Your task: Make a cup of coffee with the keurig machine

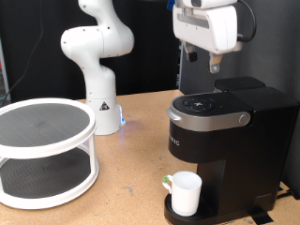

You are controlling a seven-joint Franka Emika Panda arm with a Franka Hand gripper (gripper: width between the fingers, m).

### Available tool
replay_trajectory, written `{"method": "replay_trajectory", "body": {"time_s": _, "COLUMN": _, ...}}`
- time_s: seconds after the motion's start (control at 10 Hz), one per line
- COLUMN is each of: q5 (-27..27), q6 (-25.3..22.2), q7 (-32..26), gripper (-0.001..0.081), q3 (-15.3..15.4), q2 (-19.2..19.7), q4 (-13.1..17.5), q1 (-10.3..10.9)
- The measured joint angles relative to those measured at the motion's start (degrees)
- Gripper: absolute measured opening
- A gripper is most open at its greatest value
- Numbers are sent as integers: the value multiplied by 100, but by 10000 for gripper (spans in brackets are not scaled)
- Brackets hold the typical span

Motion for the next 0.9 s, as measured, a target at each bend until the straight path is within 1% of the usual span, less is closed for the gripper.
{"method": "replay_trajectory", "body": {"time_s": 0.2, "q5": -30, "q6": 160, "q7": -2, "gripper": 805, "q3": 3, "q2": 108, "q4": -102, "q1": 1}}
{"method": "replay_trajectory", "body": {"time_s": 0.4, "q5": -53, "q6": 321, "q7": -55, "gripper": 805, "q3": 25, "q2": 158, "q4": -278, "q1": 5}}
{"method": "replay_trajectory", "body": {"time_s": 0.5, "q5": -64, "q6": 383, "q7": -68, "gripper": 714, "q3": 44, "q2": 180, "q4": -352, "q1": 5}}
{"method": "replay_trajectory", "body": {"time_s": 0.6, "q5": -76, "q6": 447, "q7": -96, "gripper": 714, "q3": 65, "q2": 199, "q4": -424, "q1": 5}}
{"method": "replay_trajectory", "body": {"time_s": 0.7, "q5": -91, "q6": 502, "q7": -125, "gripper": 532, "q3": 79, "q2": 208, "q4": -497, "q1": 6}}
{"method": "replay_trajectory", "body": {"time_s": 0.8, "q5": -133, "q6": 525, "q7": -128, "gripper": 532, "q3": 92, "q2": 216, "q4": -559, "q1": 7}}
{"method": "replay_trajectory", "body": {"time_s": 0.9, "q5": -163, "q6": 556, "q7": -128, "gripper": 384, "q3": 109, "q2": 233, "q4": -612, "q1": 7}}
